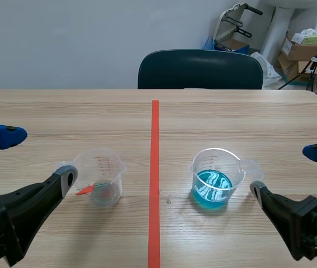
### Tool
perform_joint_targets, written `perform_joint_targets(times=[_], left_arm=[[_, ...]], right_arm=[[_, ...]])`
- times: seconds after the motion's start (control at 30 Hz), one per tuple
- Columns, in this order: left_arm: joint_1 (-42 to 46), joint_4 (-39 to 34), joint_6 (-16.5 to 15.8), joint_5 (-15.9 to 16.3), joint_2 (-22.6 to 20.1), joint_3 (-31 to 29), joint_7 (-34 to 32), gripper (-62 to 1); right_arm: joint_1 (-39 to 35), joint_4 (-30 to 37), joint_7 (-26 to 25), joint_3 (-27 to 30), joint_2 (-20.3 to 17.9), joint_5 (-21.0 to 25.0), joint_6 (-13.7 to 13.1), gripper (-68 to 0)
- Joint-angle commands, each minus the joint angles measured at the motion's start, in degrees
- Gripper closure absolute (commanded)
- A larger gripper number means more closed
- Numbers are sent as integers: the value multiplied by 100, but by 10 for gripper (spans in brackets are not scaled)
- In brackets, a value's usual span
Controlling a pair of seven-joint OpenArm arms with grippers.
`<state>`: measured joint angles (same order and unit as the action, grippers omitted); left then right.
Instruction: Do the redox reaction experiment
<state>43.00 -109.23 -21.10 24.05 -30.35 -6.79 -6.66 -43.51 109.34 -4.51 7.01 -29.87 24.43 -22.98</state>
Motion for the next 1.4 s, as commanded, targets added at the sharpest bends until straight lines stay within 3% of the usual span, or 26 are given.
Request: perform_joint_targets(times=[0.0, 0.3, 0.47, 0.7, 0.83, 0.97, 1.13, 1.27, 1.37], left_arm=[[-2, -87, -7, 20, -13, -31, -81, -623], [-2, -87, -7, 20, -13, -31, -81, -623], [-2, -87, -7, 17, -13, -31, -81, -623], [-2, -87, -7, 17, -15, -31, -81, -623], [0, -87, -7, 17, -15, -31, -81, -623], [0, -87, -7, 11, -17, -31, -101, -623], [61, -87, 0, -280, -17, -50, -157, -623], [326, -87, 0, -289, -17, -210, -549, -623], [629, -87, -4, -291, -17, -417, -960, -623]], right_arm=[[66, 87, -149, 7, -13, 37, 37, -679], [284, 74, -212, 7, -74, -61, -4, -679], [420, 74, -376, -9, -332, -70, -219, -679], [802, 74, -380, -286, -682, -216, -267, -679], [1036, 74, -378, -507, -835, -247, -496, -679], [1276, 74, -332, -780, -929, -437, -562, -679], [1676, 68, -317, -1113, -953, -671, -896, -679], [2028, 68, -317, -1408, -951, -754, -1270, -679], [2293, 66, -315, -1711, -951, -964, -1375, -679]])
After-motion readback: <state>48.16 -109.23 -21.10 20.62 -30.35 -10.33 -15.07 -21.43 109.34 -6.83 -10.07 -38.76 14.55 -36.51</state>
